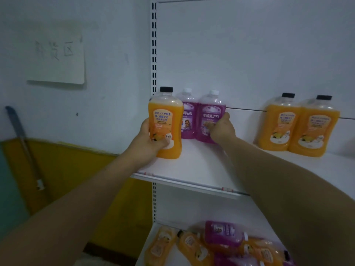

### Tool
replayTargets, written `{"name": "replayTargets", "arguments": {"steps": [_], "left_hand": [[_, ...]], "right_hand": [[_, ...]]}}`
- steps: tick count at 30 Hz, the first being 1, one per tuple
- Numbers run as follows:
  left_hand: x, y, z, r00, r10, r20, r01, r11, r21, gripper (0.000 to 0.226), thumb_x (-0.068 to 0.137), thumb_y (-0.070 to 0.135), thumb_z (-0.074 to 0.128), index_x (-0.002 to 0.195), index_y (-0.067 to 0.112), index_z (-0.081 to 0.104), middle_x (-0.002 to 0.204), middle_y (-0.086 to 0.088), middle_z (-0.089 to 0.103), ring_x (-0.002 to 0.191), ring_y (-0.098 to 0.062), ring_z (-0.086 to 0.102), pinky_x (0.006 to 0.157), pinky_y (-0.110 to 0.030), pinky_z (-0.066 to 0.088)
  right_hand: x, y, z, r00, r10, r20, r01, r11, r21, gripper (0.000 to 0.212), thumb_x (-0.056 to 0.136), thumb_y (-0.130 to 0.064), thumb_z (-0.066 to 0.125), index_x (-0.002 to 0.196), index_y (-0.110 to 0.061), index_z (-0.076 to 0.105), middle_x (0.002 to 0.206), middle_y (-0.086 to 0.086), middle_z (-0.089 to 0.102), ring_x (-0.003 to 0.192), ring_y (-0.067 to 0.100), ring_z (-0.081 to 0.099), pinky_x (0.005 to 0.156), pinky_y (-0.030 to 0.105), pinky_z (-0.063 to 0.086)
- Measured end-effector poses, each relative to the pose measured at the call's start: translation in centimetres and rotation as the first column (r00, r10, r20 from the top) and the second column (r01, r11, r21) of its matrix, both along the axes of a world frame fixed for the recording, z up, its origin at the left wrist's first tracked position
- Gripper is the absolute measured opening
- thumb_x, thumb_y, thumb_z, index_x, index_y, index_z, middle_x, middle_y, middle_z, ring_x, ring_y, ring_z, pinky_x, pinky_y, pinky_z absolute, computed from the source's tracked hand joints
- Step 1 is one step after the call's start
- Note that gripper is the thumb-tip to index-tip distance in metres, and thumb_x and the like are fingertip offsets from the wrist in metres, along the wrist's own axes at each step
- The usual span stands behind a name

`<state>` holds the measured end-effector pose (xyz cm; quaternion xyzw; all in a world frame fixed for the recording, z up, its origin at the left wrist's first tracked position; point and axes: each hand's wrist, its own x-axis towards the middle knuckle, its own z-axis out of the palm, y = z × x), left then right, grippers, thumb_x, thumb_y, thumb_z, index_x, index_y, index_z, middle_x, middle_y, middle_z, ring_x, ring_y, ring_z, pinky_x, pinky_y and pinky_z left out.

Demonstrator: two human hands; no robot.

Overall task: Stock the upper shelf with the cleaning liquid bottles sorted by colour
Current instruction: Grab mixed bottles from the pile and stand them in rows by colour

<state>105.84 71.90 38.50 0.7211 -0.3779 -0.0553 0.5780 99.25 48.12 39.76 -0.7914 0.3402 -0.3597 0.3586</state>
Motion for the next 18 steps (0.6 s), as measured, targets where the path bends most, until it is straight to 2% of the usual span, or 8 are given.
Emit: {"name": "replayTargets", "arguments": {"steps": [3,6,9,11,13,18], "left_hand": [[0.2,0.0,0.0,1.0,-0.014,0.008,0.014,1.0,0.008,0.069,0.089,0.026,0.064,0.143,0.031,0.022,0.123,0.015,0.045,0.113,-0.01,0.046,0.094,-0.031,0.038],[0.2,0.1,0.0,1.0,-0.02,0.02,0.02,1.0,0.017,0.072,0.088,0.027,0.065,0.144,0.03,0.02,0.131,0.01,0.046,0.117,-0.012,0.046,0.097,-0.032,0.039],[0.1,0.1,0.1,0.999,-0.024,0.037,0.023,0.999,0.027,0.073,0.087,0.028,0.065,0.145,0.029,0.019,0.139,0.007,0.044,0.122,-0.016,0.045,0.098,-0.033,0.038],[0.0,0.1,0.2,0.999,-0.03,0.044,0.028,0.999,0.039,0.074,0.088,0.027,0.065,0.145,0.028,0.018,0.141,0.005,0.042,0.125,-0.019,0.044,0.099,-0.035,0.037],[-0.1,0.0,0.4,0.998,-0.037,0.057,0.034,0.998,0.054,0.076,0.087,0.025,0.066,0.145,0.026,0.016,0.142,0.003,0.042,0.126,-0.021,0.045,0.101,-0.038,0.037],[-1.2,-1.0,0.7,0.994,-0.084,0.068,0.08,0.995,0.066,0.081,0.083,0.022,0.072,0.143,0.024,0.018,0.137,0.003,0.046,0.122,-0.023,0.048,0.096,-0.035,0.039]], "right_hand": [[-0.1,0.1,0.1,0.995,-0.003,-0.096,0.0,0.999,-0.033,0.052,0.096,-0.027,0.057,0.133,-0.003,0.03,0.128,0.015,0.055,0.114,0.034,0.055,0.078,0.031,0.039],[-1.1,0.8,0.0,0.956,0.005,-0.293,-0.011,1.0,-0.018,0.061,0.093,-0.032,0.061,0.134,0.0,0.028,0.132,0.016,0.051,0.119,0.034,0.051,0.084,0.032,0.038],[-2.8,2.1,-0.6,0.87,0.036,-0.492,-0.096,0.991,-0.097,0.079,0.083,-0.053,0.062,0.14,-0.007,0.033,0.136,0.011,0.049,0.122,0.032,0.05,0.096,0.034,0.041],[-4.3,2.8,-0.7,0.79,0.022,-0.612,-0.161,0.971,-0.174,0.077,0.083,-0.06,0.054,0.143,-0.015,0.038,0.142,0.01,0.047,0.123,0.031,0.05,0.101,0.034,0.04],[-6.4,3.8,-0.3,0.744,0.005,-0.669,-0.162,0.972,-0.173,0.071,0.091,-0.057,0.05,0.145,-0.012,0.037,0.146,0.01,0.044,0.128,0.031,0.047,0.103,0.033,0.038],[-12.9,5.2,-0.6,0.674,-0.062,-0.736,-0.09,0.982,-0.166,0.086,0.087,-0.073,0.039,0.15,-0.015,0.031,0.155,0.009,0.031,0.139,0.029,0.035,0.112,0.039,0.027]]}}
